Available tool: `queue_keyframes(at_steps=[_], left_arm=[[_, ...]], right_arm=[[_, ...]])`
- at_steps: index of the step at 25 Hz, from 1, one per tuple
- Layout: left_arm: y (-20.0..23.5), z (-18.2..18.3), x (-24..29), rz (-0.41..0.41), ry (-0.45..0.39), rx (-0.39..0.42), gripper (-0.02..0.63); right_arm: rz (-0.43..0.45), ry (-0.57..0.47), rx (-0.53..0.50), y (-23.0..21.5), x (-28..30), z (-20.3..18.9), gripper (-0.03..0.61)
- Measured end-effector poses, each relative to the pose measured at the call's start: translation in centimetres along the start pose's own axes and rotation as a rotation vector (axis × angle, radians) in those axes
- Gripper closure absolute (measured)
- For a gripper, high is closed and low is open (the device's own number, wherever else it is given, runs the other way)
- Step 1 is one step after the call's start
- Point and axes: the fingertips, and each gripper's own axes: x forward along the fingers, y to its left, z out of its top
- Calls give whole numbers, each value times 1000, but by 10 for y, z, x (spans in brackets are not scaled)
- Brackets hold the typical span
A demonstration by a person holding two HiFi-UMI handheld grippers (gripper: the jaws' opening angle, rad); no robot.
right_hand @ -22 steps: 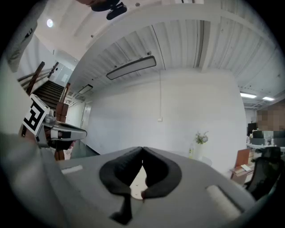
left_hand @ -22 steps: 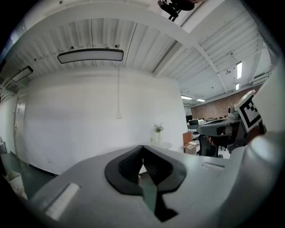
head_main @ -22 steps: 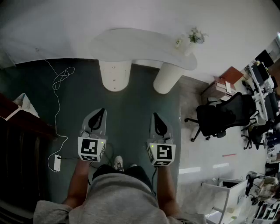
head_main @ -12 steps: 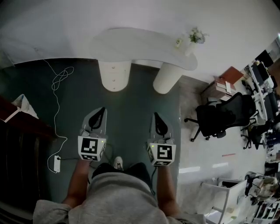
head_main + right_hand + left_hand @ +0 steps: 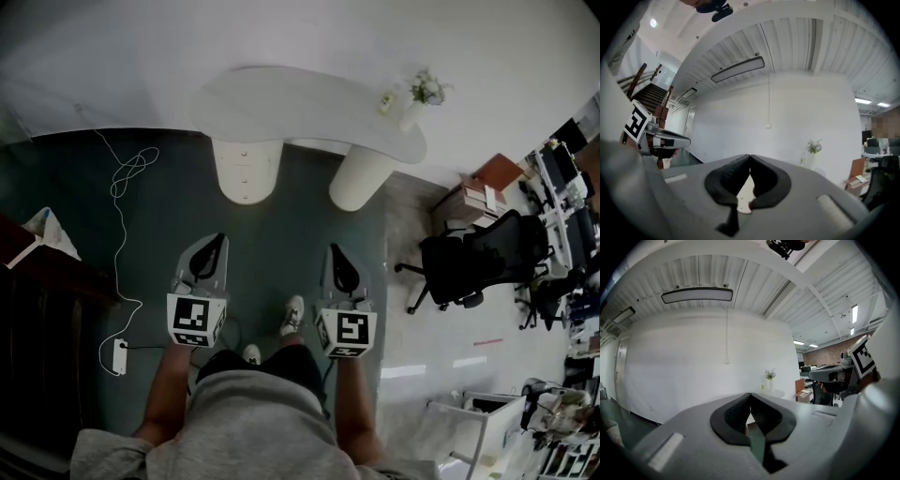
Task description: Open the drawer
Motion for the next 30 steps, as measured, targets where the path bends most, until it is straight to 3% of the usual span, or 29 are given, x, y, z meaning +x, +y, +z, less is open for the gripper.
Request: queue_keyframes(at_steps=[7, 21, 30], left_arm=[[11, -6, 45, 27, 19, 0, 603], [34, -12, 194, 92, 83, -6, 603], [58, -26, 267, 153, 132, -40, 603]], right_arm=[[33, 10, 19, -19, 49, -12, 575], [106, 43, 50, -102, 194, -30, 575], [196, 87, 58, -122, 279, -45, 575]])
